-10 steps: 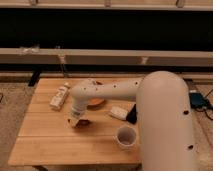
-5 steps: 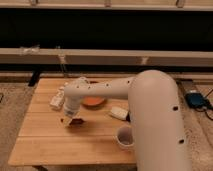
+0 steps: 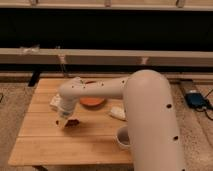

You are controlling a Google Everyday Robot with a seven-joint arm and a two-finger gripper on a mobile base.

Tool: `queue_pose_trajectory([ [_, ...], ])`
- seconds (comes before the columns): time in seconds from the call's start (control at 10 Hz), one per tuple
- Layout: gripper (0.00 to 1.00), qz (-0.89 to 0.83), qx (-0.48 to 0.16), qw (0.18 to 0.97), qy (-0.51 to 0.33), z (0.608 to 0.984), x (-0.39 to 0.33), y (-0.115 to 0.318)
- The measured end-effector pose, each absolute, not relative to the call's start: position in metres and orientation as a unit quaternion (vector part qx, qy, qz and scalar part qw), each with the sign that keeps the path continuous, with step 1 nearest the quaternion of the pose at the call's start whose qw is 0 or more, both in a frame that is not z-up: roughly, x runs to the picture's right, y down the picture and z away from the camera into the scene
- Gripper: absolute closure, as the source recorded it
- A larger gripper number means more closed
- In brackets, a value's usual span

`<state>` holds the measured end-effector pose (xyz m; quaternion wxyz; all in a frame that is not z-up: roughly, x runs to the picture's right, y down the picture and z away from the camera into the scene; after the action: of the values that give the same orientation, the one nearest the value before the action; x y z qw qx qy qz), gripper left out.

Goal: Drag the pepper across the table

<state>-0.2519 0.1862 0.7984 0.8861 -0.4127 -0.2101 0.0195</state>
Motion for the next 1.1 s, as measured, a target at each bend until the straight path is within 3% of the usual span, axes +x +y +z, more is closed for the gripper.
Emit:
queue_pose_trajectory([
  [0.2,0.23,0.006,-0.417,0.882,-0.22,0.792,-0.265,0.19],
  [0.3,0.2,0.0,-0.419,0.88,-0.224,0.79,-0.269,0.191],
  [1.1,0.2,0.001,-0.4,0.891,-0.216,0.785,-0.268,0.175],
])
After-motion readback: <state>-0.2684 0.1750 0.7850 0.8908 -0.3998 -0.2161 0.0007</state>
